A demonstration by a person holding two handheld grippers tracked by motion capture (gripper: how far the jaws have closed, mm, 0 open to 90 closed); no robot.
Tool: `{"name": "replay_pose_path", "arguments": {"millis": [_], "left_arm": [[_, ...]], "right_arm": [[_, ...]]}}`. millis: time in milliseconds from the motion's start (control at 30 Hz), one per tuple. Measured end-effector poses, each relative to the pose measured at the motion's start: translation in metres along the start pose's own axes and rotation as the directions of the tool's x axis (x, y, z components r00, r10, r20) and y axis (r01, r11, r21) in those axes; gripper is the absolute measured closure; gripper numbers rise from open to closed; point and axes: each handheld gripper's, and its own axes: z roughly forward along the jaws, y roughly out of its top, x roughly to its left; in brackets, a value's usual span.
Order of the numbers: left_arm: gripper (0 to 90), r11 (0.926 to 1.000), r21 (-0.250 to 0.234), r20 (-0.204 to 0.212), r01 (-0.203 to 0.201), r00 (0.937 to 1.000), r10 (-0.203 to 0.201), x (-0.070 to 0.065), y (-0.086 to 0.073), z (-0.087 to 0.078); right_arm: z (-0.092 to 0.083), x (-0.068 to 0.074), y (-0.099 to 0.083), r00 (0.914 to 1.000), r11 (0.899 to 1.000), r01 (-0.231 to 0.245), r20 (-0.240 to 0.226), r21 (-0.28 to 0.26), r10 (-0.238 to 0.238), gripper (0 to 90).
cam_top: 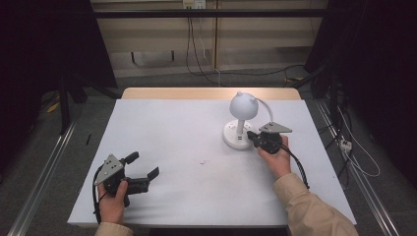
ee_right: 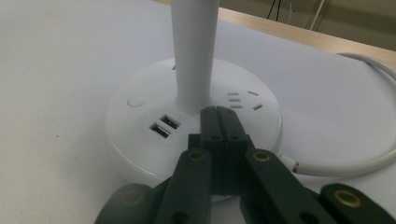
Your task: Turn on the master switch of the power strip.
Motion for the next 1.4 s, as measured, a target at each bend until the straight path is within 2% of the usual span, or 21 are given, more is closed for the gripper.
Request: {"name": "replay_pose_path", "arguments": {"millis": [33,100,233,367,467,700,967,1233,1400], "left_arm": [[3.1,1.0,0.002,-0.002,-0.001,1.0,0.001,0.001,0.0,0.0],[3.1,1.0,0.001,-0.004,0.002,1.0,-0.002,0.001,0.0,0.0],[3.1,1.0,0.0,-0.005,0.002,1.0,-0.002,0.0,0.0,-0.001],[3.1,1.0,-0.002,-0.006,0.0,1.0,0.0,0.0,0.0,-0.001],[3.1,1.0,-0.001,-0.006,0.002,1.0,-0.002,0.0,0.0,-0.001],[3.1,1.0,-0.004,-0.008,0.003,1.0,-0.003,0.001,0.001,-0.001],[3.1,1.0,-0.002,-0.006,0.0,1.0,0.0,0.0,0.001,0.0],[3.1,1.0,-0.001,-0.002,0.003,1.0,-0.003,0.0,0.001,0.002],[3.1,1.0,-0.003,-0.004,0.004,1.0,-0.004,0.0,0.001,0.001]], "right_arm": [[0.0,-0.001,0.0,1.0,1.0,0.009,-0.002,-0.004,-0.009,90.0],[-0.001,-0.002,0.001,1.0,1.0,-0.009,-0.001,-0.011,0.009,90.0],[-0.002,-0.001,0.002,1.0,1.0,-0.001,-0.006,-0.008,0.001,90.0],[-0.003,-0.002,0.003,0.9999,1.0,-0.013,-0.008,-0.009,0.013,90.0],[-0.004,-0.001,0.003,0.9997,1.0,-0.022,-0.005,-0.011,0.022,82.7],[-0.006,0.0,0.004,0.9982,0.998,-0.054,-0.026,-0.018,0.054,77.3],[-0.009,-0.001,0.005,0.9955,0.996,-0.089,-0.034,-0.015,0.088,61.0],[-0.011,0.001,0.006,0.9943,0.995,-0.098,-0.044,-0.013,0.098,45.3],[-0.011,0.002,0.005,0.9937,0.995,-0.101,-0.051,-0.007,0.1,39.4]]}}
